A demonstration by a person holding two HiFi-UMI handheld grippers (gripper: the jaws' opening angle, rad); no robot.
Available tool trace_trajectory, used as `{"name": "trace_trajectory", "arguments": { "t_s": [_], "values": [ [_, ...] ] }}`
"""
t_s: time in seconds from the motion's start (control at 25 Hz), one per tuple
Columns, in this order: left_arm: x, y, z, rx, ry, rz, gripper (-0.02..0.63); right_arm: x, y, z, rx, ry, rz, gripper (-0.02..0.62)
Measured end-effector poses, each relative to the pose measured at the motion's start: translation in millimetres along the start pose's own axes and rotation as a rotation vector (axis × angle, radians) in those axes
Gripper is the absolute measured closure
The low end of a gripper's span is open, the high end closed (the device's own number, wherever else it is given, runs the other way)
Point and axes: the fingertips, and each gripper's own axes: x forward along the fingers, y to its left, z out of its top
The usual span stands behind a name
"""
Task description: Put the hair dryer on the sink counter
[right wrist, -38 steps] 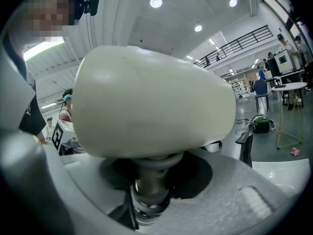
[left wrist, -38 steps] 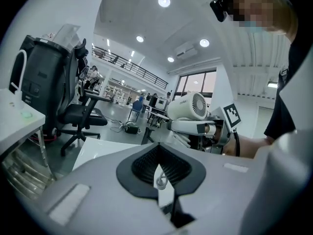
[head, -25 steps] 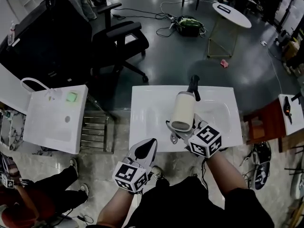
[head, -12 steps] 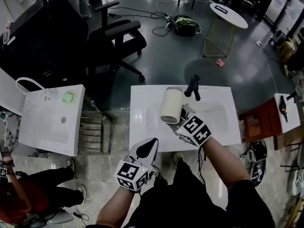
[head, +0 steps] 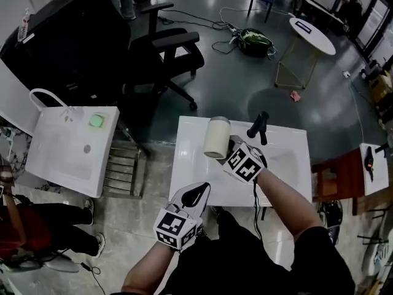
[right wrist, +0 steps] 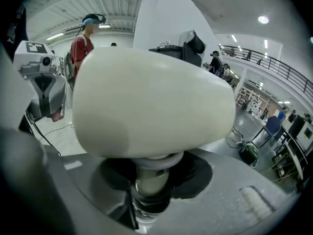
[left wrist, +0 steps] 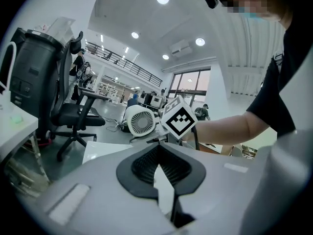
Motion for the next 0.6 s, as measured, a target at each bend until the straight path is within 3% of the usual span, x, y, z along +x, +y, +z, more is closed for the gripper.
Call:
{"name": "trace_trajectory", "arguments": {
  "t_s": [0.6],
  "values": [
    [18.8,26.0,-9.3,-0.035,0.023,0.053,0.603,88.3,-30.5,-32.3,-0.186,0.249,0.089,0.437]
  ]
}}
